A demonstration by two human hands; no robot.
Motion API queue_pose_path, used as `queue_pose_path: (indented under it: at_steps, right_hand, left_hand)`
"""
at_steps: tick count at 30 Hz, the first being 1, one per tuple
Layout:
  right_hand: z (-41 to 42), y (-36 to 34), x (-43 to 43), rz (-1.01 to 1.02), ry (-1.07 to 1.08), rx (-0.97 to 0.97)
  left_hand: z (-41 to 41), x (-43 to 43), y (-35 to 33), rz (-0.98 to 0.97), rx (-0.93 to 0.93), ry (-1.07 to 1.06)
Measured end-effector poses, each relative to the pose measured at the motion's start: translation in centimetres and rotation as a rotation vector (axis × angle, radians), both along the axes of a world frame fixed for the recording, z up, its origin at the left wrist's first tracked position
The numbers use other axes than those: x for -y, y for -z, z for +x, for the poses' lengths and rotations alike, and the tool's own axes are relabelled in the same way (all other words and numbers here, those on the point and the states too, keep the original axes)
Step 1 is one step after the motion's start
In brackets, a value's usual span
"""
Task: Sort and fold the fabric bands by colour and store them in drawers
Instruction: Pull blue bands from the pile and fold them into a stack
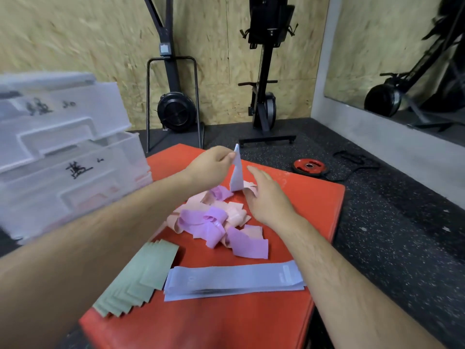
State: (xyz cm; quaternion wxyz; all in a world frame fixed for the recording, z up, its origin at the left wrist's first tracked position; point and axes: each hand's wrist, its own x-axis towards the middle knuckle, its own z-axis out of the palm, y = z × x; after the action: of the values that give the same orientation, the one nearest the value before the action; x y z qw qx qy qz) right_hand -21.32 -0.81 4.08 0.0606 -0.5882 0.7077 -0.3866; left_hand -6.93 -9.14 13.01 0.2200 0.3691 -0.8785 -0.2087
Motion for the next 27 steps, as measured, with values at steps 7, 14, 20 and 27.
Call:
queue_pose_path:
  at_steps: [7, 14, 20, 27]
  right_hand:
    - [2.8, -4.9, -2.2, -0.364, -0.047, 0.165]
    - [3.9, -5.9, -4.3, -0.396, -0.071, 0.408]
    - [4.8, -6.2, -5.9, -0.162, -0.295, 0.475]
    - [4.7, -4.3, -6.9, 0.137, -0.415, 0.419]
  left_hand:
    - [1.9, -5.4, -5.9, 0.094, -0.248, 0.036]
    - [3.9, -6.8, -3.1, -0.228, -0.202, 0.084]
    - [5.4, -7.7, -1.4, 0.021, -0.387, 0.022]
    - [7.7, -8.1, 3.5, 0.200, -0.467, -0.081]
